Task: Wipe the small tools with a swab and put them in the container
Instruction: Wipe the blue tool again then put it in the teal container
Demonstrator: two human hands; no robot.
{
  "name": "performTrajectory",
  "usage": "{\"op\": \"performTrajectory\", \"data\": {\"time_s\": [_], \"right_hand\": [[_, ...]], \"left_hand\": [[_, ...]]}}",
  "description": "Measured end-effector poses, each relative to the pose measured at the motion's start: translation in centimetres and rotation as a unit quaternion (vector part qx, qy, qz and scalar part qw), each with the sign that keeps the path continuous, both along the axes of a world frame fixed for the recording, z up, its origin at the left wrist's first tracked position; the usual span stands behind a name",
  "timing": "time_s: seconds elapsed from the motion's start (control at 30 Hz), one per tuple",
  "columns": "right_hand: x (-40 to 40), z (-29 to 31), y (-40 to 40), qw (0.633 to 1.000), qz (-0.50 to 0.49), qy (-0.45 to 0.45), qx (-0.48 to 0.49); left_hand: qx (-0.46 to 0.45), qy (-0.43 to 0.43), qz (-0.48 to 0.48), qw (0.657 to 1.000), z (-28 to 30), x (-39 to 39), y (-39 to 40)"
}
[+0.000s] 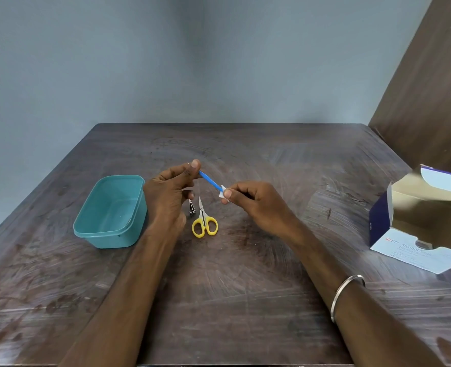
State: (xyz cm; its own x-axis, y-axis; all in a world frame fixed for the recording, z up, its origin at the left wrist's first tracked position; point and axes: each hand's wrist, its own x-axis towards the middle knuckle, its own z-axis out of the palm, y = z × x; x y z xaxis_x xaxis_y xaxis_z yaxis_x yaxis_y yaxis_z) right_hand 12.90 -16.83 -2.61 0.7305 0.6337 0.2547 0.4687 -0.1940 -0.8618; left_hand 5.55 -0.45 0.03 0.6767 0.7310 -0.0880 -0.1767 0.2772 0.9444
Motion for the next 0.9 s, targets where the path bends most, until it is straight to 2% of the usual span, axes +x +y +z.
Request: {"op": "performTrajectory", "data": {"time_s": [0.23,0.57,0.63,0.77,0.9], "right_hand": [[0.1,0.1,-0.2,1.0,-0.011,0.005,-0.003],[0.2,0.0,-0.1,0.996,-0.055,-0.076,-0.003],[0.2,-0.1,0.0,0.995,-0.059,-0.077,-0.006],[0.3,-0.2,0.0,0.997,-0.069,-0.023,0.015],[0.1,0.0,0.1,0.998,-0.059,-0.016,0.008]], "left_hand": [[0.016,0.0,0.029,0.999,0.0,0.1,-0.3],[0.022,0.003,0.065,0.998,-0.3,0.2,-0.3],[0.019,-0.002,0.032,0.999,-0.4,0.1,-0.3],[0.038,-0.023,-0.1,0.994,-0.6,0.1,-1.0],[0.047,-0.032,-0.092,0.994,-0.8,0.1,-1.0]]}}
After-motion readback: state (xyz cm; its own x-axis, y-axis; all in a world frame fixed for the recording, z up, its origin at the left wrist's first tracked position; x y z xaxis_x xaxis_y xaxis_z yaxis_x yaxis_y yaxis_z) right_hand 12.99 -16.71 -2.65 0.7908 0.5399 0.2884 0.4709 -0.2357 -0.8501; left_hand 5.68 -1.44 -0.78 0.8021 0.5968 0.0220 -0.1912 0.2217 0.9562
